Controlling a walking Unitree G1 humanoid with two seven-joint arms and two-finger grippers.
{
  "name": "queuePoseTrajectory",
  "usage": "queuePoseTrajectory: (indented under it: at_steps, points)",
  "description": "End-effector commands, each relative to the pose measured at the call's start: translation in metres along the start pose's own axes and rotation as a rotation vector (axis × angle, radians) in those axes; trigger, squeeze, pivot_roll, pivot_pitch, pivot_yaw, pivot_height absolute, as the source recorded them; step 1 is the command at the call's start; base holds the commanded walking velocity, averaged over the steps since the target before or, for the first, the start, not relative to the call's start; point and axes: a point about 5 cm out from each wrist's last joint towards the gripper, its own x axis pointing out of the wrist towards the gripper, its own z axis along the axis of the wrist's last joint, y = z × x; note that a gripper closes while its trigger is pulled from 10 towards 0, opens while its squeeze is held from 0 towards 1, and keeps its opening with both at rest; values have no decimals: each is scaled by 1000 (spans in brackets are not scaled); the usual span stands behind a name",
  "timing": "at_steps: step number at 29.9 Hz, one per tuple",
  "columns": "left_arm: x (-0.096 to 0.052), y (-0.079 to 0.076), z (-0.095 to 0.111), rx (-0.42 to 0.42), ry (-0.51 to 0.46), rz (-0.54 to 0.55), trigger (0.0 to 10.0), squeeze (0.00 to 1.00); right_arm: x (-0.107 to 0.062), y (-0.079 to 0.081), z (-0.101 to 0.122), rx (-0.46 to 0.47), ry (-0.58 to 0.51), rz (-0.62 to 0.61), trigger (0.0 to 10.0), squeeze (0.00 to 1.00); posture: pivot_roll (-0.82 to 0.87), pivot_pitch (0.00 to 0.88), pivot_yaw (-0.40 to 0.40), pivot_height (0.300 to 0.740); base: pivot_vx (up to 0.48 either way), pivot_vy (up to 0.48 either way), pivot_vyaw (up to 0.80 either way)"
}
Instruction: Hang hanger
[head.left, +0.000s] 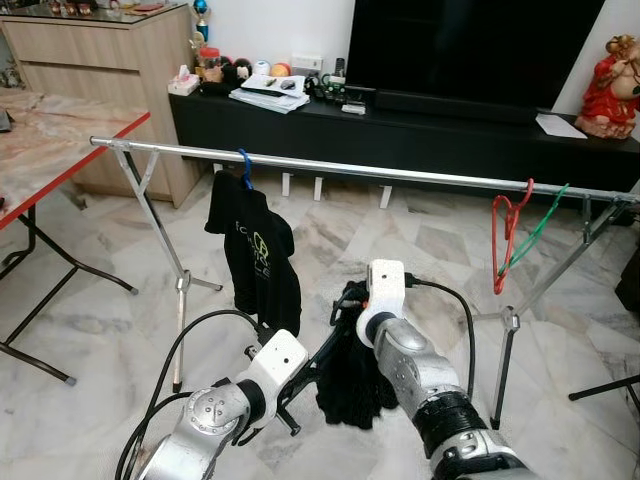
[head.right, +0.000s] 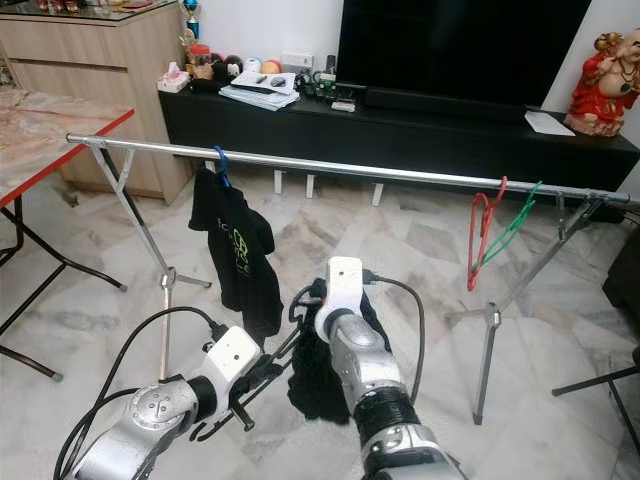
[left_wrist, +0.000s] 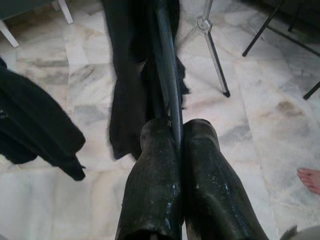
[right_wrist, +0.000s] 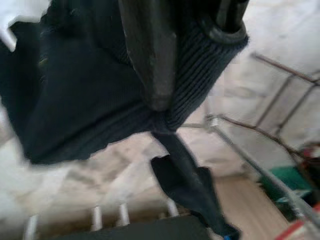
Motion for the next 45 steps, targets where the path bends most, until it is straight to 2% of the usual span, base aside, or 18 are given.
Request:
queuePoseTrajectory:
  at_steps: [1,6,9,11,13,14,15,16,19,21,26,31,32,33,34,36,40,45]
  points:
    - [4,-3,10,28,-38,-15,10000,0,-1,20,3,77,-8,70,10000,0,147,0,-96,740,0,0,0]
    - [7,-5,10,17,-38,-30,10000,0,-3,33,4,191,-11,123,10000,0,147,0,-95,740,0,0,0]
    - [7,-9,6,26,-15,-47,10000,0,-5,30,5,195,-9,109,10000,0,146,0,-96,740,0,0,0]
    - [6,-9,4,23,-9,-49,10000,0,-5,23,4,184,0,84,10000,0,148,0,-98,740,0,0,0]
    - [4,-8,2,34,0,-39,10000,0,-5,5,6,150,-10,12,10000,0,149,0,-99,740,0,0,0]
    - [4,-8,2,34,0,-39,10000,0,-5,5,6,150,-10,12,10000,0,149,0,-99,740,0,0,0]
    - [2,-3,3,28,-10,-8,10000,0,-5,-8,7,102,-16,-43,10000,0,151,0,-101,740,0,0,0]
    - [2,-2,3,27,-14,3,10000,0,-5,-13,8,86,-15,-60,10000,0,151,0,-101,740,0,0,0]
    - [1,3,4,25,-25,32,10000,0,-6,-24,9,92,-4,-89,10000,0,153,0,-103,740,0,0,0]
    - [1,6,6,24,-40,50,10000,0,-6,-27,10,88,0,-86,10000,0,151,0,-103,740,0,0,0]
    - [6,7,15,24,-80,70,10000,0,-6,-22,7,69,1,-74,10000,0,149,0,-103,740,0,0,0]
    - [5,6,16,20,-92,74,10000,0,-6,-30,0,78,18,-113,10000,0,150,0,-101,740,0,0,0]
    - [5,6,15,18,-93,74,10000,0,-6,-27,0,85,24,-79,10000,0,149,0,-101,740,0,0,0]
    - [5,6,15,15,-95,74,10000,0,-7,-14,1,85,35,26,10000,0,143,0,-100,740,0,0,0]
    - [5,6,15,15,-95,74,10000,0,-7,-14,1,85,35,26,10000,0,143,0,-100,740,0,0,0]
    - [7,7,16,10,-101,75,10000,0,-9,-2,1,105,42,108,10000,0,141,0,-102,740,0,0,0]
    - [10,7,19,-3,-122,88,10000,0,-12,9,-3,173,71,179,10000,0,143,0,-103,740,0,0,0]
    - [11,5,19,-14,-125,83,10000,0,-21,22,-8,181,89,249,10000,0,136,0,-99,740,0,0,0]
